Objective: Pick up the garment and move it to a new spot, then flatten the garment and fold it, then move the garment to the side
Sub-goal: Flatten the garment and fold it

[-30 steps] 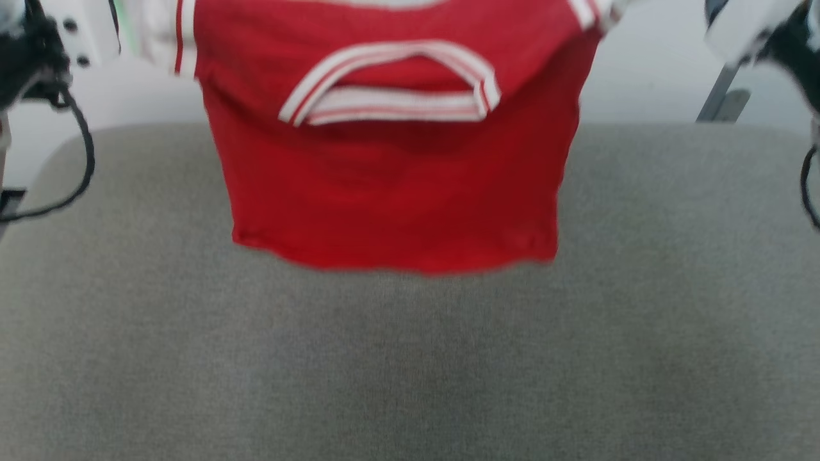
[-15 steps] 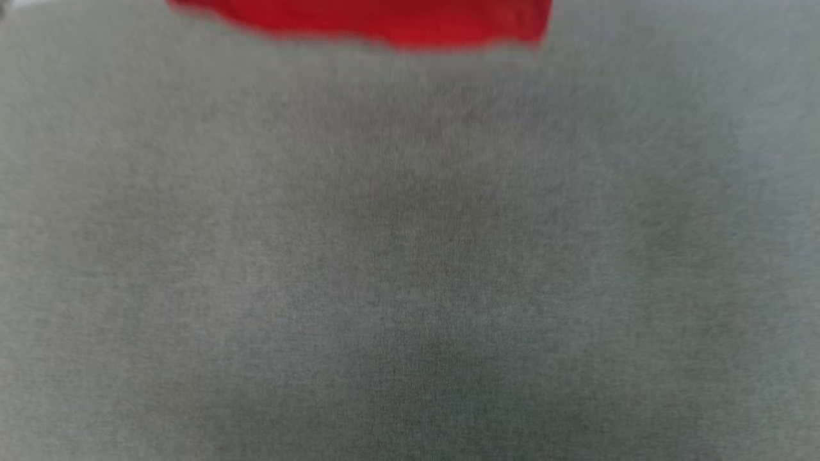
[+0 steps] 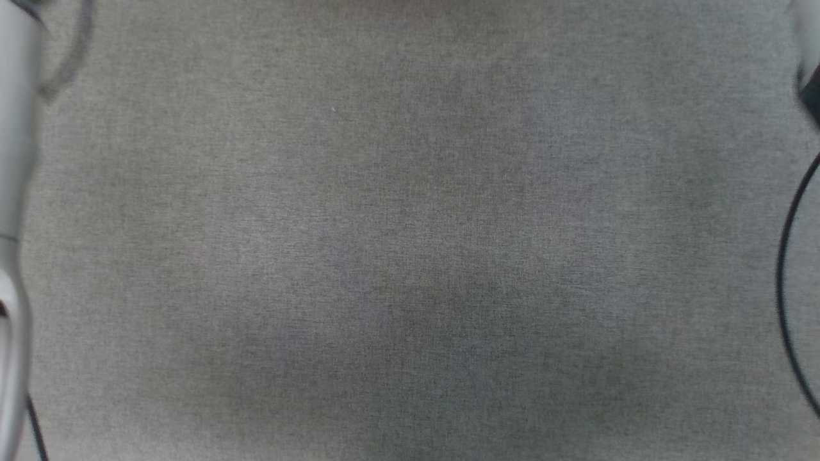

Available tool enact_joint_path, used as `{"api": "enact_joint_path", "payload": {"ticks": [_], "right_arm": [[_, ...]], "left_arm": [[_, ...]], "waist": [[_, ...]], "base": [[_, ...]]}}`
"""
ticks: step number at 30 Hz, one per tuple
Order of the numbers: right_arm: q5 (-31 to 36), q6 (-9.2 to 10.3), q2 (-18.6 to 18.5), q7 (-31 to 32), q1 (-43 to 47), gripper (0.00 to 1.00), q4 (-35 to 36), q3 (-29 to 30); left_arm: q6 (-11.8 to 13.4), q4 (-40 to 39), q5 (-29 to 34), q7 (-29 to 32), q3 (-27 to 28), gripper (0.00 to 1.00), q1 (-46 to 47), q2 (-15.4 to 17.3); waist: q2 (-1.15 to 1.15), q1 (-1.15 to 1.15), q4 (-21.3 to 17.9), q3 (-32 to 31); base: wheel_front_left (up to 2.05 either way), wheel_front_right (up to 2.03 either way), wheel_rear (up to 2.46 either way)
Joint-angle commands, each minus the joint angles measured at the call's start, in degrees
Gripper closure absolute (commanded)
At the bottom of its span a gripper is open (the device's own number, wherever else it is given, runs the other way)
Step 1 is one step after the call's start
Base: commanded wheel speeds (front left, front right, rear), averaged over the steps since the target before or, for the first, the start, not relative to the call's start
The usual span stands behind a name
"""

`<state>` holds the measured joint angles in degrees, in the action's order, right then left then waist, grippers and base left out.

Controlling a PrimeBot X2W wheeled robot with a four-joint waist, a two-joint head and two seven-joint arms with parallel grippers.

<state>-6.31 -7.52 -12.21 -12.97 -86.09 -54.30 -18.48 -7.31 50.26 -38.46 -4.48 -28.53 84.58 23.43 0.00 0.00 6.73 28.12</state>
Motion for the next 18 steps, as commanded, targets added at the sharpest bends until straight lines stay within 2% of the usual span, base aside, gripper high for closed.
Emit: {"api": "enact_joint_path", "payload": {"ticks": [1,3,6,10,11,14,18], "right_arm": [[-1.8,0.05,0.2,0.8,1.4,1.0,-1.3,-0.7],[-4.8,0.05,0.9,2.3,4.3,1.0,-3.1,-2.0],[-9.7,0.05,1.2,5.4,8.1,1.0,-3.7,-3.8],[-16.4,0.05,-0.3,10.1,14.2,1.0,-1.2,-6.3],[-16.4,0.05,-0.3,10.1,14.2,1.0,-1.2,-6.3],[-21.3,0.05,-2.1,14.9,19.9,1.0,2.1,-7.9],[-27.2,0.05,-6.1,21.7,29.9,1.0,10.6,-8.6]], "left_arm": [[-0.1,1.9,-1.7,1.1,-0.7,1.0,-1.7,0.1],[-0.1,3.6,-3.7,3.1,-2.6,1.0,-4.1,-0.1],[-0.1,5.7,-7.2,9.3,-5.0,1.0,-7.8,-0.1],[-0.1,5.5,-11.4,17.6,-7.5,1.0,-12.6,1.6],[-0.1,5.5,-11.4,17.6,-7.5,1.0,-12.6,1.6],[-0.1,3.3,-13.9,21.3,-9.3,1.0,-17.4,3.1],[-0.1,-1.9,-17.2,24.7,-10.2,1.0,-25.9,6.6]], "waist": [[0.0,0.0,0.1,-0.6],[0.0,0.0,0.0,-1.5],[0.0,0.0,-0.3,-3.2],[0.0,0.0,-0.5,-6.4],[0.0,0.0,-0.5,-6.4],[0.0,0.0,-0.6,-9.4],[0.0,0.0,-1.0,-14.1]], "base": [[0.0,0.0,0.0],[0.0,0.0,0.0],[0.0,0.0,0.0],[0.0,0.0,0.0],[0.0,0.0,0.0],[0.0,0.0,0.0],[0.0,0.0,0.0]]}}
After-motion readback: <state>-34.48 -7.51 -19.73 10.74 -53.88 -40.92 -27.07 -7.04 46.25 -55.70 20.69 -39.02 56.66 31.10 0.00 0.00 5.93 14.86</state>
